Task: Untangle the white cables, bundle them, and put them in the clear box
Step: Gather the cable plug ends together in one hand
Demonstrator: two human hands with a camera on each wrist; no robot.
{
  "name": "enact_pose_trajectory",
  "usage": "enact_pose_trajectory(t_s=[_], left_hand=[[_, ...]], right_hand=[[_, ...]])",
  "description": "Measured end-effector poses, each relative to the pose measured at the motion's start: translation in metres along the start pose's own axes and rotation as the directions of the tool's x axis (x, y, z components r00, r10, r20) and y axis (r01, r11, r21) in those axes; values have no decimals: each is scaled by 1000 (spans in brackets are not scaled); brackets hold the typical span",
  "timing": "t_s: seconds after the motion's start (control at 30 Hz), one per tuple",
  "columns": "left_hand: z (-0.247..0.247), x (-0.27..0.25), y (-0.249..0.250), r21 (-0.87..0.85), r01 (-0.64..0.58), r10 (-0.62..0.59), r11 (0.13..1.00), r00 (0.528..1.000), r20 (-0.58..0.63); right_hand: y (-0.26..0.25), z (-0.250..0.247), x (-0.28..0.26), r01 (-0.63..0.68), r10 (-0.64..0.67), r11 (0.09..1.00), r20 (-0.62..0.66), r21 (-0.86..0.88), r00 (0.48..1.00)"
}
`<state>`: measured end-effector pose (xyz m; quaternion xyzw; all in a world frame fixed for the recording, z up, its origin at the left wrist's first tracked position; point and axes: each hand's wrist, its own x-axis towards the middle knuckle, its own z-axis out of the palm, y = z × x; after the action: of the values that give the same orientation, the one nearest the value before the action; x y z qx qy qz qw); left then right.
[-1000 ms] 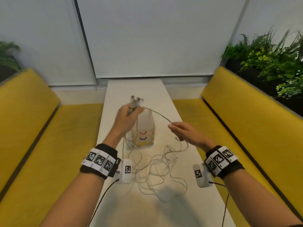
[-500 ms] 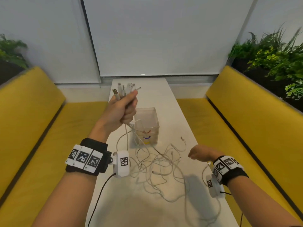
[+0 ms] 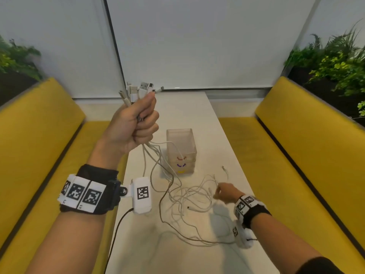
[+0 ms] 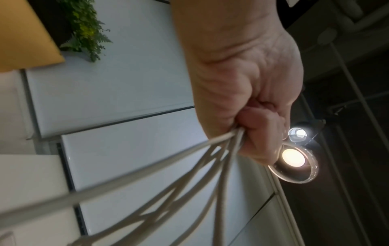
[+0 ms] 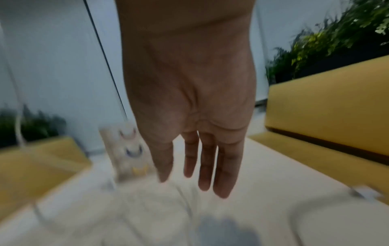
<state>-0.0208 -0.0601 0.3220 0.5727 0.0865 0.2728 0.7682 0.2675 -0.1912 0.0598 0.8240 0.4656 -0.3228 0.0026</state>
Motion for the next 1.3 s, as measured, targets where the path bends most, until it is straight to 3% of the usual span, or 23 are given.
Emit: enact_pose_trajectory(t_s=[0.1,0.23,0.3,0.37,0.43,0.5,0.6,0.73,0.8,0.9,0.97,1.03,1.1,1.2,1.3], left_hand=[[-6,-5,-2,8,13,-13,1000,1000,-8],[-12,-9,-8,56,43,-41,997,998,-49],[-14,-9,-8,88,45,-36,995,995,-95],[-15,-7,-7,123,43,-25,992,989,-148],[-16,-5,-7,147,49,-20,988,981,-193],[-13,-3,-10,187,64,-21,980,975,-223],[-6,3,-17,265,97,-31,959,969,-243],[1,10,-30,348,147,-56,926,964,-260],[3,11,-35,368,159,-57,916,961,-272],[4,9,-35,353,150,-50,924,960,-276],[2,7,-32,343,147,-48,928,959,-280],[-1,6,-29,337,144,-43,930,956,-289],[-3,5,-28,332,145,-39,932,951,-306],[-4,4,-30,329,156,-46,931,946,-320],[-3,3,-33,340,170,-58,925,947,-316]], right_hand=[[22,47,5,-76,92,978,74,-194,993],[40,71,4,-152,161,976,50,-159,986],[46,61,5,-169,165,979,47,118,985],[49,37,2,-153,179,869,-10,471,984],[44,5,-4,-52,189,723,-125,689,974],[29,-31,-14,99,146,621,-239,778,960],[-4,-77,-36,303,-8,502,-346,810,938],[-44,-118,-66,524,-174,396,-499,754,849],[-54,-128,-72,560,-245,416,-504,717,828],[-52,-126,-69,450,-272,532,-358,717,893],[-44,-114,-64,298,-301,666,-119,684,946],[-36,-96,-60,209,-346,815,164,541,924],[-35,-76,-56,181,-314,904,315,387,896],[-33,-41,-41,158,-225,966,368,204,902],[-26,-1,-20,209,-152,970,356,-127,922]])
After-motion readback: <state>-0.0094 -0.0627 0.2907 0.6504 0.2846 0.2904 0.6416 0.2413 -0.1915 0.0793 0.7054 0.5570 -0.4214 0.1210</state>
